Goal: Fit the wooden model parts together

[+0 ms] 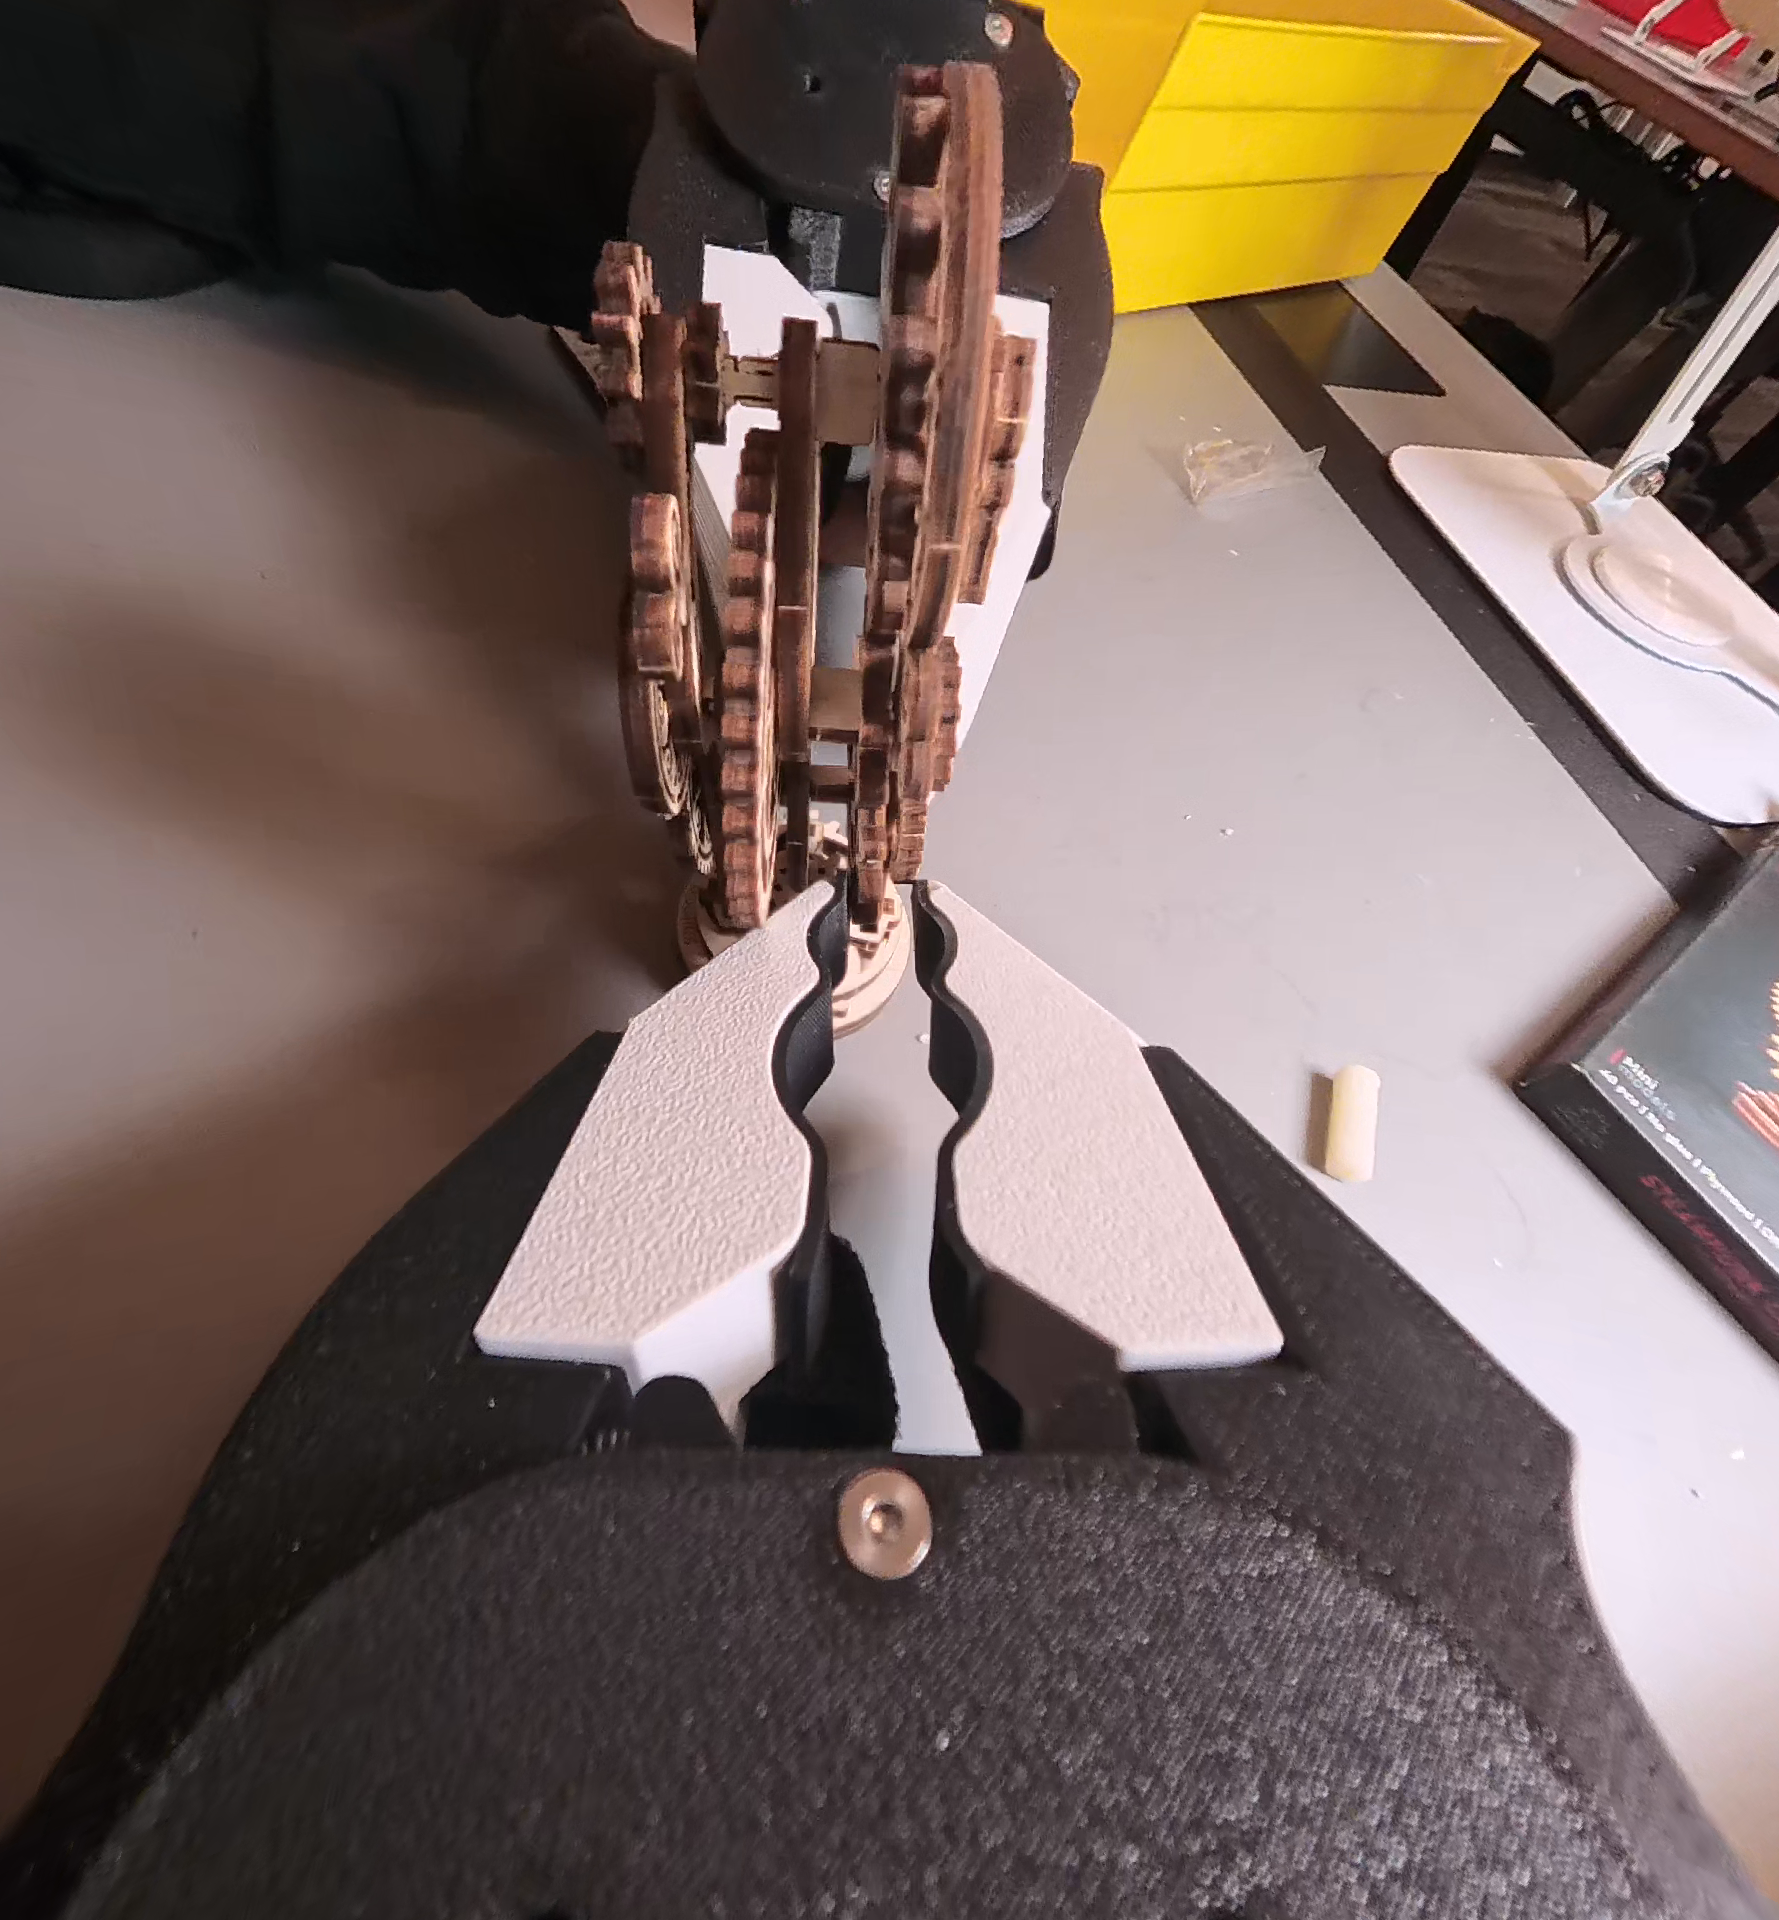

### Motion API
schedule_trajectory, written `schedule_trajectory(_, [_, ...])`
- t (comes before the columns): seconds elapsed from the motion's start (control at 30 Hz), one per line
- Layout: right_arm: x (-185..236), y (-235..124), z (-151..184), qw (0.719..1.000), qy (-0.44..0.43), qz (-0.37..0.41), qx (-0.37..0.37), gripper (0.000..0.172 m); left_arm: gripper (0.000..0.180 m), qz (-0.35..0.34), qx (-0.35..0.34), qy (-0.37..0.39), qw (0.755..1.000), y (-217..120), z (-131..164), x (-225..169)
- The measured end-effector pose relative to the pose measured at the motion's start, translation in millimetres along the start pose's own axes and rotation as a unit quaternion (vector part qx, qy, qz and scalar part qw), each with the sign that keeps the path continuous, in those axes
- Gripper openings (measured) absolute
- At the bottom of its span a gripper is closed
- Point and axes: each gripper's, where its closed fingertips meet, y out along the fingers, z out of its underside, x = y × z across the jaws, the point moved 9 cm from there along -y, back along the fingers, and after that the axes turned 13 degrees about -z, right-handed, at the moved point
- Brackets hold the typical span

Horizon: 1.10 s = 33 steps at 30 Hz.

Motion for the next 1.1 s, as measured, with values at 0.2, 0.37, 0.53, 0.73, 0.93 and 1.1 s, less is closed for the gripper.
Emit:
schedule_trajectory(0.2, [-3.0, 1.1, -1.8, 1.000, 0.017, -0.007, 0.007, 0.009, 0.027, -0.012, -0.014, -0.009, 1.000, -7.8, -4.9, -2.9])
schedule_trajectory(0.37, [-5.3, 2.2, -2.0, 0.999, 0.030, -0.013, 0.008, 0.009, 0.022, -0.024, -0.023, -0.022, 0.999, -4.1, -2.4, -1.8])
schedule_trajectory(0.53, [-8.6, 1.7, -1.5, 0.999, 0.029, -0.010, 0.011, 0.009, 0.021, -0.034, -0.023, -0.028, 0.999, -3.1, -2.2, 0.1])
schedule_trajectory(0.73, [-11.9, 0.5, -0.6, 0.999, 0.031, -0.008, 0.011, 0.009, 0.021, -0.038, -0.019, -0.045, 0.998, -1.6, -2.1, 3.0])
schedule_trajectory(0.93, [-11.3, -1.3, -0.4, 1.000, 0.025, -0.006, 0.011, 0.009, 0.021, -0.041, -0.021, -0.041, 0.998, -0.3, -3.0, 2.3])
schedule_trajectory(1.1, [-13.7, -3.1, 1.9, 1.000, 0.030, -0.001, 0.009, 0.009, 0.022, -0.050, -0.019, -0.040, 0.998, 2.1, -3.3, 4.0])
